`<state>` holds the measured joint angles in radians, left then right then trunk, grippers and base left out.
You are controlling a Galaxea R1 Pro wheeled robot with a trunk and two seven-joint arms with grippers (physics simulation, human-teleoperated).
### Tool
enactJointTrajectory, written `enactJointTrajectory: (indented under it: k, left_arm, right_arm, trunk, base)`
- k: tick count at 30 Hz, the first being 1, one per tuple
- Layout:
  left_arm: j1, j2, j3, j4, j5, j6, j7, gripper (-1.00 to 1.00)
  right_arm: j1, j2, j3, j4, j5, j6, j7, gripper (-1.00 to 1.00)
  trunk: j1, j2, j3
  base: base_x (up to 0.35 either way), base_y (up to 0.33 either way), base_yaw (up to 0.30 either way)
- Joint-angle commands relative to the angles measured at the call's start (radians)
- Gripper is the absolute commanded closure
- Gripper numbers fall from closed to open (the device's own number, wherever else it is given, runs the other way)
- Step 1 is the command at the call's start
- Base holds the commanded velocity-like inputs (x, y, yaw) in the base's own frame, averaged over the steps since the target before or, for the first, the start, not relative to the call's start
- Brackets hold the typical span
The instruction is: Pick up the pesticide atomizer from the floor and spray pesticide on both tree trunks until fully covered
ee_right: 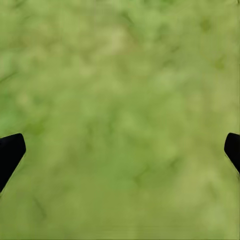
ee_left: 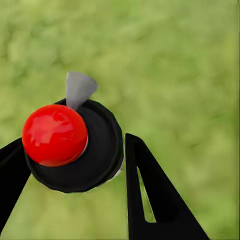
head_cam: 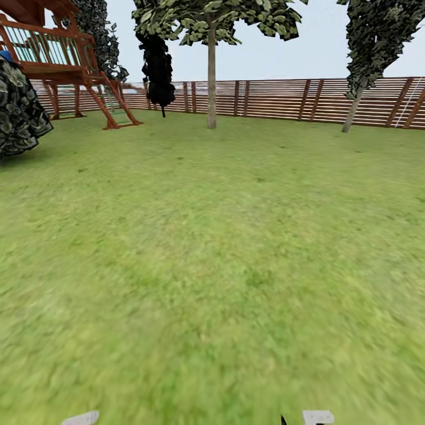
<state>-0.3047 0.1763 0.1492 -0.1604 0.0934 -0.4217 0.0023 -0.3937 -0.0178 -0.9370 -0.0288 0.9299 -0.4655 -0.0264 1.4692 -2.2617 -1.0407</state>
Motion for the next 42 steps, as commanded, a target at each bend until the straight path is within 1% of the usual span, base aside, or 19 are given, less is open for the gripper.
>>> enactJointTrajectory:
  k: [1,42]
  left_arm:
    - [-0.001,0.000,-0.004,0.001,0.010,-0.003,-0.001,1.00]
    - [-0.001,-0.001,-0.004,0.001,0.011,-0.003,-0.001,1.00]
  right_arm:
    - [-0.001,0.000,-0.008,0.001,0.010,-0.003,-0.003,-1.00]
    - [-0.001,0.000,-0.008,0.001,0.010,-0.002,-0.003,-1.00]
  trunk:
    - [0.000,0.000,-0.001]
    - [0.000,0.000,-0.001]
  base:
    - [0.341,0.000,0.000]
    - [0.341,0.000,0.000]
